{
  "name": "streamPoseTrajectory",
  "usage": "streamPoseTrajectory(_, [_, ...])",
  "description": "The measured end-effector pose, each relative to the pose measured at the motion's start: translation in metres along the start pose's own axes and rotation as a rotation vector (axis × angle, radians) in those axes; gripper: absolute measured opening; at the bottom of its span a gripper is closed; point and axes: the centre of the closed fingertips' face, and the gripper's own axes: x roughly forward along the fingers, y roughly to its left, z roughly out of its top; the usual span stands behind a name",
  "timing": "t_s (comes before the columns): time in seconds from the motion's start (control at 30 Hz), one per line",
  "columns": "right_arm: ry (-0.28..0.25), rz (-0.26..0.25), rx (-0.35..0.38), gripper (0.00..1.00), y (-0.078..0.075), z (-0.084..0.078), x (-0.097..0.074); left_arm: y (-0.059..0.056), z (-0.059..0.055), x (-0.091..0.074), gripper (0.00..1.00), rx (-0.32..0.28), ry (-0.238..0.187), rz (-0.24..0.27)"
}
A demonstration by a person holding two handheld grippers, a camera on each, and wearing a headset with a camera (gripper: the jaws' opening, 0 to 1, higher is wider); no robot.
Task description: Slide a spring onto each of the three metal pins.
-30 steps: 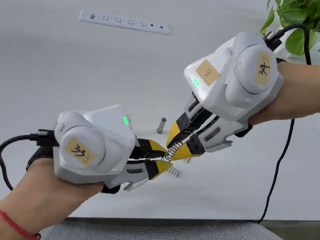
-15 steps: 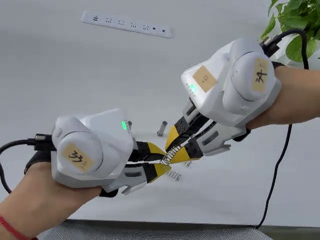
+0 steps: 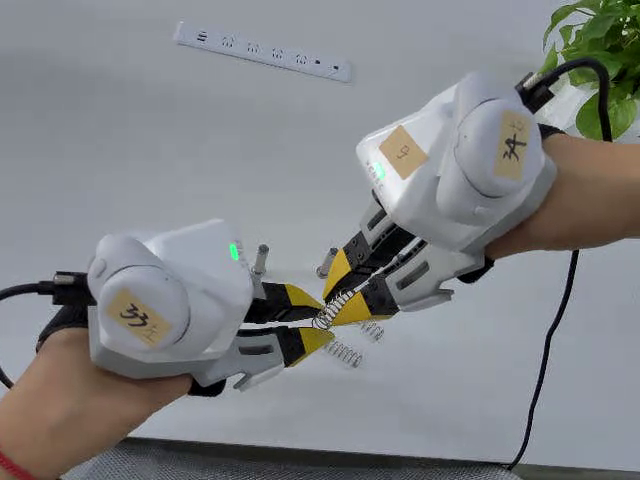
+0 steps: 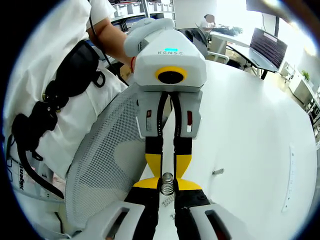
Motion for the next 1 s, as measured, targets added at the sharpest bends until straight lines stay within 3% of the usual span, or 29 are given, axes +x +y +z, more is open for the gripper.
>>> streamPoseTrajectory(0.2, [-0.005, -0.014, 0.008, 0.07, -0.006, 0.004, -0.003, 0.016, -0.009, -0.015, 0.19, -0.027, -0.015, 0.070])
streamPoseTrajectory(0.3, [0.005, -0.034, 0.013, 0.07, -0.012, 0.004, -0.004, 0.025, -0.020, -0.025, 0.21, -0.052, -0.010, 0.105])
streamPoseTrajectory(0.57, [0.024, -0.103, 0.044, 0.07, -0.042, 0.001, -0.005, 0.047, -0.040, -0.045, 0.36, -0.076, 0.004, 0.201])
streamPoseTrajectory(0.8, [0.064, -0.184, 0.070, 0.07, -0.075, -0.003, -0.002, 0.059, -0.050, -0.056, 0.43, -0.088, 0.006, 0.240])
streamPoseTrajectory(1.0, [0.084, -0.220, 0.090, 0.07, -0.095, -0.004, 0.006, 0.061, -0.056, -0.058, 0.53, -0.088, 0.007, 0.247])
